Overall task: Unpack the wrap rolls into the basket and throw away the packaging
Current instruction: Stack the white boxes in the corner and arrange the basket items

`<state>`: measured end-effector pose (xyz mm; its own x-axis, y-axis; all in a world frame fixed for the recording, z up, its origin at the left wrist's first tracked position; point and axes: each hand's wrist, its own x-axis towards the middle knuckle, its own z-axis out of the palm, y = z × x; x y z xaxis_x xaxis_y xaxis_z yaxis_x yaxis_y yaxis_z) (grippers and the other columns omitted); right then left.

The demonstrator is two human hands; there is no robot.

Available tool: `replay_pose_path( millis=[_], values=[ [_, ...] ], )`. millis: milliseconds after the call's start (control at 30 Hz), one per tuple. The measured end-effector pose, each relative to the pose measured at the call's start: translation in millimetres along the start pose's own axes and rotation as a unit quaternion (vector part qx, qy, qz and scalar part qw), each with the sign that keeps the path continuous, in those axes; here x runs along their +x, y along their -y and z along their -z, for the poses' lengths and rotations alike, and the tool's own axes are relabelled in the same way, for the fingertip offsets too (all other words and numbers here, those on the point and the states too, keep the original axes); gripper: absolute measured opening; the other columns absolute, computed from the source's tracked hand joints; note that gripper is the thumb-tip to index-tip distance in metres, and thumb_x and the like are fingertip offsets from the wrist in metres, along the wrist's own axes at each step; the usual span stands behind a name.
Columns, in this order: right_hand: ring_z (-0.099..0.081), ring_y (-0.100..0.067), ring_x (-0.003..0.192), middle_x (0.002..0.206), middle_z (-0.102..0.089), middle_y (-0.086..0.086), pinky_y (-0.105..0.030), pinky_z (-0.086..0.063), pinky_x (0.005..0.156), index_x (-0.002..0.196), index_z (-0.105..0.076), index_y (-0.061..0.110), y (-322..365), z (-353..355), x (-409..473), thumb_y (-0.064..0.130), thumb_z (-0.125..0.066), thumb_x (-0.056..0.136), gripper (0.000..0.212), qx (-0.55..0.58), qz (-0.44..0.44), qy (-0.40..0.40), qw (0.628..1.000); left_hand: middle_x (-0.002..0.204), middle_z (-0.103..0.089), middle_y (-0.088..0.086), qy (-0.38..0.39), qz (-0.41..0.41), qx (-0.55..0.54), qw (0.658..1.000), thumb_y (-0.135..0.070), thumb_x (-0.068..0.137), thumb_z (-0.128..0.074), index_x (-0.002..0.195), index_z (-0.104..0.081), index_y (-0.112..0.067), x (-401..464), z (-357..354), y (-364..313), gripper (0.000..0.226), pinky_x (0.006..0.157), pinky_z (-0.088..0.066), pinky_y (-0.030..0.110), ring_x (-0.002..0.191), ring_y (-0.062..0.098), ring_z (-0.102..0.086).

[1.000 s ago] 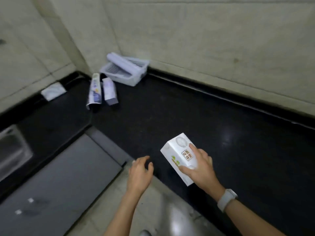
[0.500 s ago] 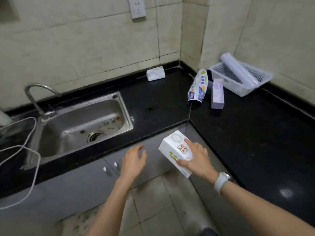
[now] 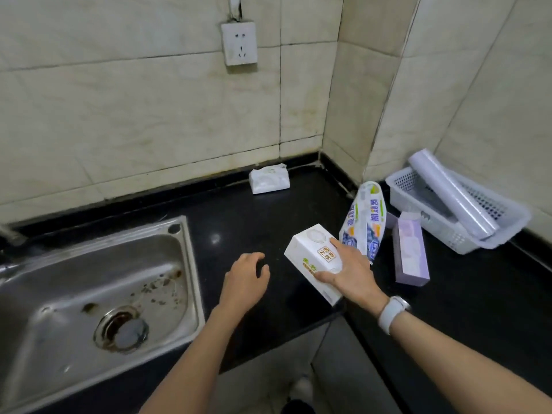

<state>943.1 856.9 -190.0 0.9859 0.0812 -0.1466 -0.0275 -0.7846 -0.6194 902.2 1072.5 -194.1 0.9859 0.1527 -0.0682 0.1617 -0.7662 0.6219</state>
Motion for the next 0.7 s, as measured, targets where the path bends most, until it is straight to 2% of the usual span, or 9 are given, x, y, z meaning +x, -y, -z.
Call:
replay_pose_path(
  millis=[167,267,367,433,533,600,700],
  values=[
    [-0.038,-0.031,0.122,0.133,-0.043,-0.009,-0.047,-0.035,0.101,0.138,-0.027,0.029,1.4,23.2,150.9,0.050,-0.068,0.065,0.086,-0.060,-0.011,-0.010,0.998,0.144,-0.037,0.008,0.077,0.008,0.056,0.995,-0.029,0.093,-0.044,0.137,-0.037,-0.015,152.2,-18.5,-32.7,0.046,0.107,-0.036,0.045,0.129,0.027,-0.038],
    [-0.030,-0.033,0.126,0.140,-0.032,-0.010,-0.047,-0.031,0.102,0.141,-0.020,0.031,-3.0,26.2,224.2,0.050,-0.066,0.069,0.087,-0.134,-0.024,0.038,0.990,0.148,-0.029,0.009,0.130,0.032,0.087,0.987,-0.030,0.093,-0.045,0.140,-0.029,-0.017,214.6,-36.7,-36.2,0.052,0.107,-0.035,0.049,0.133,0.029,-0.032],
    [-0.024,-0.034,0.130,0.145,-0.024,-0.011,-0.049,-0.026,0.105,0.142,-0.013,0.032,-8.5,23.2,284.2,0.051,-0.062,0.073,0.087,-0.226,0.005,0.072,0.971,0.154,-0.018,0.008,0.167,0.052,0.127,0.976,-0.034,0.092,-0.045,0.143,-0.021,-0.021,257.6,-59.8,-28.0,0.058,0.112,-0.026,0.053,0.140,0.030,-0.019],
    [-0.017,-0.034,0.134,0.147,-0.018,-0.013,-0.054,-0.019,0.108,0.143,-0.010,0.031,-14.3,18.1,316.4,0.044,-0.060,0.078,0.083,-0.273,0.048,0.091,0.957,0.157,-0.009,0.007,0.188,0.059,0.147,0.969,-0.037,0.092,-0.045,0.144,-0.016,-0.025,283.2,-75.4,-20.0,0.062,0.115,-0.015,0.055,0.144,0.030,-0.006],
    [-0.008,-0.031,0.141,0.153,-0.011,-0.012,-0.054,-0.016,0.111,0.144,-0.010,0.030,-26.6,13.0,351.3,0.020,-0.056,0.081,0.078,-0.342,0.123,0.108,0.925,0.158,0.002,0.005,0.204,0.036,0.198,0.958,-0.048,0.089,-0.044,0.144,-0.012,-0.032,314.9,-96.2,-10.6,0.066,0.113,-0.001,0.060,0.144,0.030,0.007],
    [-0.016,-0.030,0.139,0.153,-0.015,-0.012,-0.049,-0.023,0.108,0.144,-0.011,0.028,-32.2,10.0,366.7,0.010,-0.053,0.078,0.080,-0.386,0.163,0.068,0.905,0.158,0.006,0.004,0.201,0.004,0.227,0.953,-0.057,0.087,-0.038,0.144,-0.009,-0.038,328.3,-109.7,-3.4,0.067,0.110,0.007,0.062,0.144,0.030,0.012],
    [-0.033,-0.035,0.130,0.148,-0.029,-0.015,-0.047,-0.034,0.097,0.143,-0.020,0.026,-33.4,3.1,384.4,0.007,-0.044,0.083,0.067,-0.399,0.205,0.015,0.893,0.158,0.014,0.001,0.181,-0.026,0.238,0.954,-0.068,0.084,-0.027,0.142,0.003,-0.045,335.0,-126.4,11.2,0.069,0.109,0.013,0.062,0.143,0.029,0.018]
  ],
)
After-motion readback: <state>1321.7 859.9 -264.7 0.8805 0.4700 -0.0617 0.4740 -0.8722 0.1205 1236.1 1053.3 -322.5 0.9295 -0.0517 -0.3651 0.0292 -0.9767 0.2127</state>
